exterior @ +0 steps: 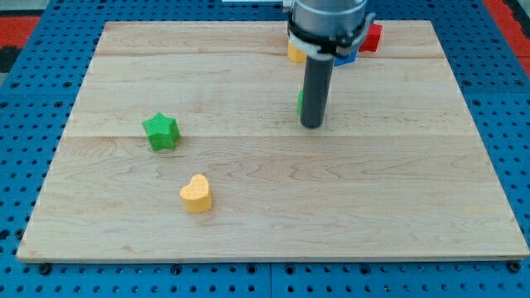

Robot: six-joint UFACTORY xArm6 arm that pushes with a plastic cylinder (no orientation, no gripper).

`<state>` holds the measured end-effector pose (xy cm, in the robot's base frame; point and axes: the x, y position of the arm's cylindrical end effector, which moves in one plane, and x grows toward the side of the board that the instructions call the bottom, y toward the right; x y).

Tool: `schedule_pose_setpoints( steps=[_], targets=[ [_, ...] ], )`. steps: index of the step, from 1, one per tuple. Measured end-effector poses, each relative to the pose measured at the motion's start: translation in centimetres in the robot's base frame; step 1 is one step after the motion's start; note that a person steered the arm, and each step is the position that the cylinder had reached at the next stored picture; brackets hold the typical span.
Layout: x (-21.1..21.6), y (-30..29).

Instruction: Push the green star to the right of the green circle

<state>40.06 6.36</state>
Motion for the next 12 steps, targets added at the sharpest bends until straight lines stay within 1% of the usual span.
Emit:
schedule_pose_setpoints(
  steps=[1,2,3,4,5,6,7,8,9,10,11,12],
  targets=[
    [-6.0,0.6],
    [-1.9,-0.9],
    [6.6,-3.3],
    [7.8,-11.3],
    [7.8,-20.7],
    [6.7,-26.1],
    [2.8,-17.0],
    [0.2,-5.7],
    [-0.5,2.1],
    [-0.4,3.8],
    [0.5,-3.8],
    [1.0,-5.9]
  ],
)
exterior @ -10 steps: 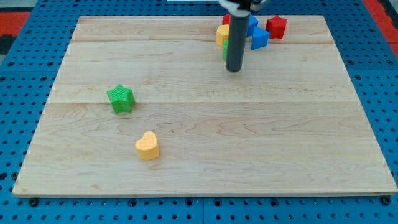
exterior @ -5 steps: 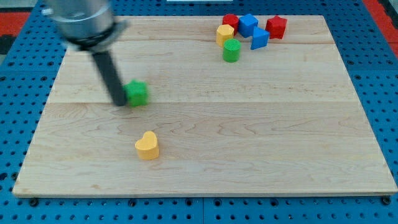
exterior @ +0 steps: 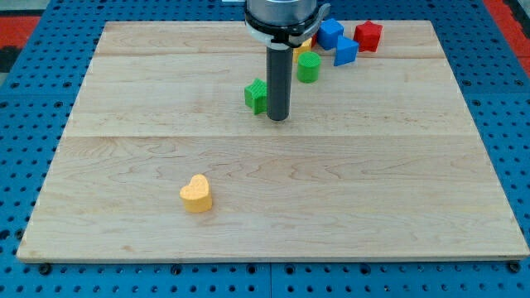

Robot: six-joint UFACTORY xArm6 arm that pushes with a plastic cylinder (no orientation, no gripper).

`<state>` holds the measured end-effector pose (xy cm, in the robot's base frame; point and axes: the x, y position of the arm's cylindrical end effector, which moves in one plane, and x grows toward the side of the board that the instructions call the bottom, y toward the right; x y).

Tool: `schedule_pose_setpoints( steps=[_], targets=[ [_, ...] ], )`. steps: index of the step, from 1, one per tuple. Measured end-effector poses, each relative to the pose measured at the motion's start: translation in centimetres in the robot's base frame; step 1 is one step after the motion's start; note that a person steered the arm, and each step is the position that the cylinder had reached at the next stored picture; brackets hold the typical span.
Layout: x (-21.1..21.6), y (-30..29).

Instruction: Push the green star to the right of the green circle

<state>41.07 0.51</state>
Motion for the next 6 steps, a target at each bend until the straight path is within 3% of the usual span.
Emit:
schedule_pose_setpoints(
  steps=[1,2,3,4,6],
  targets=[
    [3.0,-5.8],
    [-0.6,-7.0],
    [-5.7,-1.4],
    [-6.1,7.0],
    [-3.2,-2.0]
  ],
)
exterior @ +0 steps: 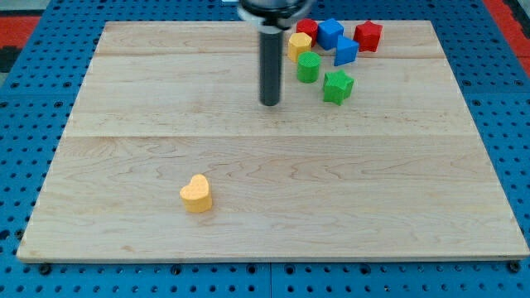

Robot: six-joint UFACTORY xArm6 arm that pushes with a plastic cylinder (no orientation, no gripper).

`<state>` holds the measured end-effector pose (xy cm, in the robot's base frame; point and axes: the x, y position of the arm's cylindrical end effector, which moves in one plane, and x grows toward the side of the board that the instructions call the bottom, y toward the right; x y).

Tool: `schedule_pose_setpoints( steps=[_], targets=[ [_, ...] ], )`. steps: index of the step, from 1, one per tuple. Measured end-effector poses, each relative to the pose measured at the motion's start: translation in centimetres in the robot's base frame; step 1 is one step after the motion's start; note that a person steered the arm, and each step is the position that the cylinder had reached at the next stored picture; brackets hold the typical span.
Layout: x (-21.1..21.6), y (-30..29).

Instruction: Push the green star to the right of the green circle

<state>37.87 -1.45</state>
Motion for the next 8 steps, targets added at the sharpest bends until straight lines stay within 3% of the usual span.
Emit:
schedule_pose_setpoints(
  steps=[1,2,3,4,5,6,7,8],
  targets=[
    [-2.2,3.3],
    [-1.7,9.8],
    [2.3,7.8],
    [3.4,12.5],
    [-1.3,13.8],
    [-1.1,14.9],
    [11.0,12.8],
    [19.1,6.7]
  ],
)
